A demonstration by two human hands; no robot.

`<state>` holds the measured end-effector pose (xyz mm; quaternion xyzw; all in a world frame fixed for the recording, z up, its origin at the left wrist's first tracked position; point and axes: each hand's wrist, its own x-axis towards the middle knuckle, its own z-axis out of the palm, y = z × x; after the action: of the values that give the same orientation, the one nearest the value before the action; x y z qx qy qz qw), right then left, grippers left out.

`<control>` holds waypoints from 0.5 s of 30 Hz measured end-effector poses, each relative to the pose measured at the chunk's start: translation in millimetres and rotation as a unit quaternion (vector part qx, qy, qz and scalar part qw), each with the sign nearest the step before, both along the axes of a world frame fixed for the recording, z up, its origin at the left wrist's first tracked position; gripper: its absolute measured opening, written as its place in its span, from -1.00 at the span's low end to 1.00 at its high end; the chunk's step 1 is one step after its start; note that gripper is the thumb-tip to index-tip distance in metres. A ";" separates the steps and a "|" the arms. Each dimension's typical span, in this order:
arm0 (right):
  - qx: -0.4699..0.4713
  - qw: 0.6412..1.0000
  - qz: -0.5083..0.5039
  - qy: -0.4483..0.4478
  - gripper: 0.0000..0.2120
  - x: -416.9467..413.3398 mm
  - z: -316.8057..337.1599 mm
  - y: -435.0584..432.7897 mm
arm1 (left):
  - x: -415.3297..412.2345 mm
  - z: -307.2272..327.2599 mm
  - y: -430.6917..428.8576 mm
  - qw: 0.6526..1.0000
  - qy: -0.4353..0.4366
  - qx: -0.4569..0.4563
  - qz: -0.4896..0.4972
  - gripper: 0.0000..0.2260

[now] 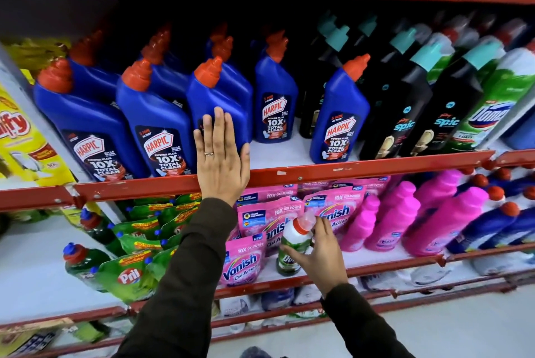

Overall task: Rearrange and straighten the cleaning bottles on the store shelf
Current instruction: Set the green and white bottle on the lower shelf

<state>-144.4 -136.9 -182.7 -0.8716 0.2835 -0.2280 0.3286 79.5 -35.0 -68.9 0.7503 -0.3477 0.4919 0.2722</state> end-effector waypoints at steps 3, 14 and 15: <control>0.000 1.000 0.014 -0.010 -0.23 -5.6 0.7 -0.8 | 0.7 0.0 -0.9 1.000 0.000 -0.008 -0.006 -0.28; -0.153 0.931 -0.090 -0.318 -0.33 25.9 167.5 -40.6 | 0.9 -1.1 -1.5 1.000 -0.007 -0.015 -0.017 -0.30; -0.160 0.935 -0.099 -0.301 -0.28 33.4 183.9 -46.1 | 0.5 -1.1 -1.3 1.000 -0.008 -0.013 -0.015 -0.30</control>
<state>-111.0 -183.0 1.2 -0.7705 0.2158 -0.5538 0.2305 80.0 -36.3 -70.0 0.7376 -0.3542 0.4983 0.2866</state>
